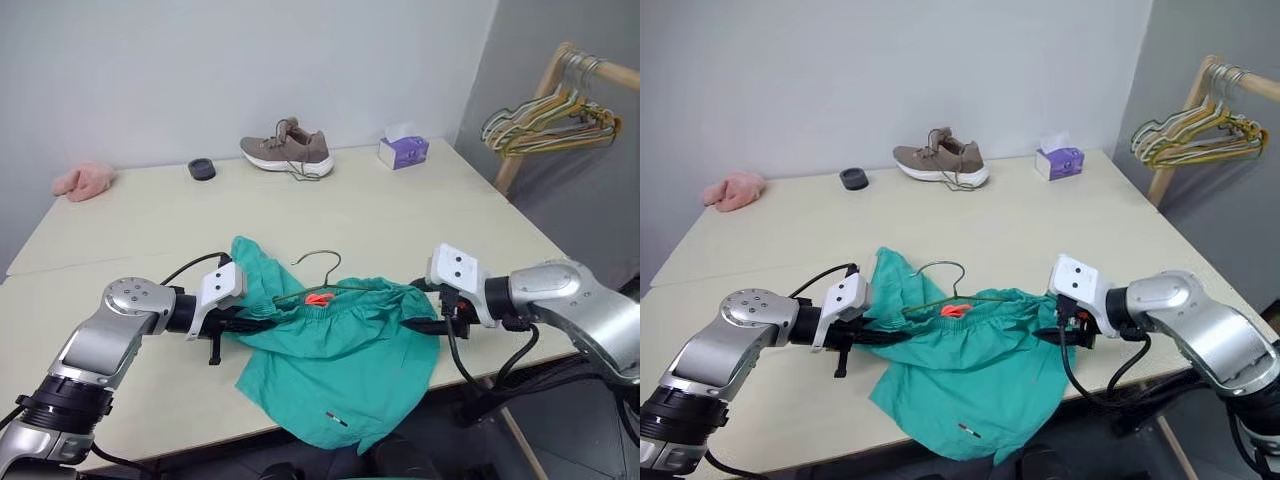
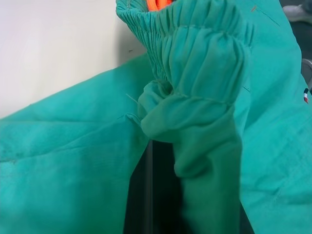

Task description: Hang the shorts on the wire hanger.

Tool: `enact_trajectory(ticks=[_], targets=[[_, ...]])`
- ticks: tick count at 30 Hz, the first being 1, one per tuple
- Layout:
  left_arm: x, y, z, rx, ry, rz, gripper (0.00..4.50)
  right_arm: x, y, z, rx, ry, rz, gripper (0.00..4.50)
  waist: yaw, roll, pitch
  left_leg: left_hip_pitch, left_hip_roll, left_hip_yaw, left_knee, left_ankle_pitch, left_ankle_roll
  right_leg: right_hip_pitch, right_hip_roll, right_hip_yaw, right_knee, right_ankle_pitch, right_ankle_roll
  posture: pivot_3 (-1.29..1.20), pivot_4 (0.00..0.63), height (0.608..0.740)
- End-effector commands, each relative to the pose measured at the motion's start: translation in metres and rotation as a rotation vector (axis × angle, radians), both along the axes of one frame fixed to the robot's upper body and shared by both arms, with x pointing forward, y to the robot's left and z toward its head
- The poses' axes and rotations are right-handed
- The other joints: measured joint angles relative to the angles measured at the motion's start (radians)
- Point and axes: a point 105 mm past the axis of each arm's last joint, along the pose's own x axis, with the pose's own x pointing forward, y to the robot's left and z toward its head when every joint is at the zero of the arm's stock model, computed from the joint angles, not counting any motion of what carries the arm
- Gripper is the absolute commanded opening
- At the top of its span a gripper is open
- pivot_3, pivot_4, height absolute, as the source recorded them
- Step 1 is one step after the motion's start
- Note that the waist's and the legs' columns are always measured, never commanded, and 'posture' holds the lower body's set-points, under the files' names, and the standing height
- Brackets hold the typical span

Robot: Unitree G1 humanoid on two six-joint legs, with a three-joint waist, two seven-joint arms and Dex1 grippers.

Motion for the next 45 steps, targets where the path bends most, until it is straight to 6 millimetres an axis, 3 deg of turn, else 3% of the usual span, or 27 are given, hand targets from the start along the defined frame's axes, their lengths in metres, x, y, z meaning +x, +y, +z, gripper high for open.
enact_trajectory(ticks=[1,8,9,11,19,22,27,32,39,41,45], targets=[[0.001,-0.003,0.011,-0.011,-0.047,-0.026,0.00,0.012,0.007,-0.002,-0.031,-0.066,0.017,3.39,-0.005,0.000,0.000,0.000,0.000,0.000,0.000,0.000,0.000,0.000,0.000,0.000,0.000,0.000,0.000,-0.25,0.000,0.740],[0.002,-0.001,0.011,-0.003,-0.051,-0.030,0.00,0.018,0.027,-0.010,-0.046,-0.054,0.133,3.39,-0.011,0.000,0.000,-0.001,0.000,-0.001,0.000,0.000,0.000,0.000,0.000,-0.001,0.000,0.000,0.000,-0.23,0.000,0.740],[0.002,-0.001,0.010,-0.003,-0.051,-0.030,0.00,0.019,0.029,-0.010,-0.043,-0.051,0.142,3.22,-0.011,0.000,0.000,-0.001,0.000,-0.001,0.000,0.000,0.000,0.000,0.000,-0.001,0.000,0.000,0.000,-0.22,0.000,0.740],[0.001,0.000,0.010,-0.004,-0.052,-0.030,0.00,0.018,0.033,-0.010,-0.034,-0.035,0.163,2.77,-0.010,0.000,0.000,-0.001,0.000,-0.001,0.000,0.000,0.000,0.000,0.000,-0.001,0.000,0.000,0.000,-0.22,0.000,0.740],[0.007,-0.002,0.009,-0.051,-0.084,0.016,0.00,0.014,0.038,-0.011,-0.023,-0.009,0.218,0.01,-0.005,0.000,0.000,0.000,0.000,-0.002,0.000,0.000,0.000,0.000,0.000,-0.001,0.000,0.000,0.000,-0.21,0.000,0.740],[0.012,-0.005,0.014,-0.112,-0.080,0.050,0.00,0.012,0.038,-0.011,-0.018,-0.003,0.225,0.01,-0.004,0.000,0.000,0.000,0.000,-0.002,0.000,0.000,0.000,0.000,0.000,-0.001,0.000,0.000,0.000,-0.22,0.000,0.740],[0.025,-0.001,0.027,-0.189,-0.115,0.120,1.46,0.010,0.034,-0.010,0.022,0.034,0.180,0.00,0.001,-0.001,0.000,-0.001,0.000,-0.003,0.000,0.000,0.000,0.000,0.000,-0.002,0.000,0.000,0.000,-0.23,0.000,0.740],[0.047,0.026,0.041,-0.194,-0.247,0.283,3.05,0.009,0.024,-0.009,0.102,0.108,0.054,0.00,0.002,-0.001,0.000,0.000,0.000,-0.003,0.000,0.000,0.000,0.000,0.000,-0.002,0.000,0.000,0.000,-0.24,0.000,0.740],[0.056,0.056,0.045,-0.208,-0.267,0.416,3.05,0.009,-0.008,-0.018,0.201,0.187,-0.219,0.00,0.007,-0.002,-0.002,-0.001,0.000,-0.003,0.000,0.000,0.000,0.000,-0.001,-0.002,0.000,0.000,0.000,-0.27,0.000,0.740],[0.056,0.050,0.045,-0.246,-0.240,0.406,3.05,0.006,-0.018,-0.019,0.229,0.206,-0.296,0.00,0.007,-0.002,-0.002,-0.001,-0.001,-0.003,0.000,0.000,0.000,0.000,-0.001,-0.001,0.000,0.000,0.000,-0.28,0.000,0.740],[0.050,0.015,0.046,-0.305,-0.193,0.284,3.83,0.000,-0.054,-0.024,0.242,0.206,-0.505,0.00,0.011,-0.003,-0.002,-0.001,-0.001,-0.003,0.001,0.000,0.000,0.000,-0.001,-0.002,0.000,0.000,0.000,-0.30,0.000,0.740]])
